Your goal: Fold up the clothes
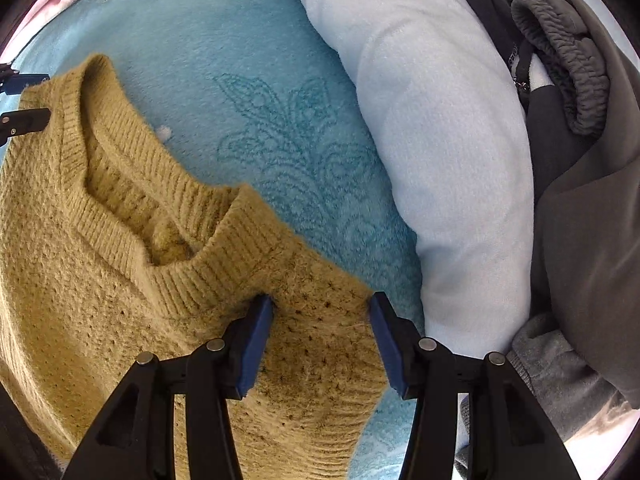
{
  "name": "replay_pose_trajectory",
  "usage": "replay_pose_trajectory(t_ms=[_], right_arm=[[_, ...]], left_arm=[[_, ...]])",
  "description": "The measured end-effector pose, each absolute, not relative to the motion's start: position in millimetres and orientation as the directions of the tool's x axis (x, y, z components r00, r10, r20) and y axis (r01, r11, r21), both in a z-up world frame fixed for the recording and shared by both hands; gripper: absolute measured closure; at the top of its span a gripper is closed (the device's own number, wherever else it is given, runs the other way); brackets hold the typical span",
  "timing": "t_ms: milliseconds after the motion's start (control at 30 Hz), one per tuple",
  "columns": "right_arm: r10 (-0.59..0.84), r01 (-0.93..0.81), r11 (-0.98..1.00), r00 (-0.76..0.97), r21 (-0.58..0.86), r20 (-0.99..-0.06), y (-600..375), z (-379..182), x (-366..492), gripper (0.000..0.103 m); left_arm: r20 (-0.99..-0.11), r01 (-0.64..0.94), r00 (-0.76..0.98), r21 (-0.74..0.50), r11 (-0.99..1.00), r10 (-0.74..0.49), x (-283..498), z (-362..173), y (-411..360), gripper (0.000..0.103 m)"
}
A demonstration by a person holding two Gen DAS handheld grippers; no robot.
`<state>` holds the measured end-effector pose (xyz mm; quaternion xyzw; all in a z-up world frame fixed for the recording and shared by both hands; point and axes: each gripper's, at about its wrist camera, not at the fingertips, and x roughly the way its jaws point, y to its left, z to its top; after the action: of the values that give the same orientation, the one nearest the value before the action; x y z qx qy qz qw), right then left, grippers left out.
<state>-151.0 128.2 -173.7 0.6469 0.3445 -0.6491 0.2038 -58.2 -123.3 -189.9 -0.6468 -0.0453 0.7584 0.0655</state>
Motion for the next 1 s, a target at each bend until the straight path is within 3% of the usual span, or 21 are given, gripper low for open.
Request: replay_pose_trajectory(t_ms=[33,100,133,167,200,433,567,800,1000], right_arm=[[0.179,0.705,-0.684,-0.085,-0.186,-0.98,129,-172,-150,0.058],[0.174,0.697,-0.691,-0.098,-0.192,-0.98,129,-167,-146,0.069],[0.168,0.689,-0.699,-0.104,-0.193,-0.98,131,-164,-144,0.081],[0.16,0.679,-0.709,-0.11,-0.191,-0.981,134,-160,-143,0.091],[0.152,0.668,-0.719,-0.116,-0.19,-0.982,136,-157,-141,0.094],[0.0,0.52,-0.839,-0.295,-0.161,-0.956,185,-75,-135,0.097],[0.019,0.458,-0.863,-0.391,-0.212,-0.92,206,-31,-144,0.097],[0.008,0.345,-0.911,-0.531,-0.225,-0.847,185,-1,-124,0.098],[-0.032,0.333,-0.92,-0.589,-0.207,-0.808,178,13,-98,0.098]], left_arm=[[-0.974,-0.024,-0.154,-0.166,-0.986,0.167,-56,-190,-124,0.055],[-0.971,-0.013,-0.158,-0.182,-0.983,0.181,-50,-188,-122,0.079],[-0.971,-0.023,-0.163,-0.174,-0.984,0.175,-47,-186,-119,0.087],[-0.97,-0.035,-0.172,-0.167,-0.985,0.17,-43,-184,-117,0.091],[-0.967,-0.058,-0.192,-0.16,-0.985,0.169,-38,-178,-114,0.092],[-0.905,-0.085,-0.366,-0.199,-0.976,0.216,-10,-117,-120,0.092],[-0.883,-0.049,-0.431,-0.18,-0.982,0.183,-43,-76,-125,0.093],[-0.819,-0.035,-0.565,-0.102,-0.994,0.104,-64,3,-121,0.093],[-0.771,-0.098,-0.615,-0.133,-0.986,0.165,-10,13,-116,0.092]])
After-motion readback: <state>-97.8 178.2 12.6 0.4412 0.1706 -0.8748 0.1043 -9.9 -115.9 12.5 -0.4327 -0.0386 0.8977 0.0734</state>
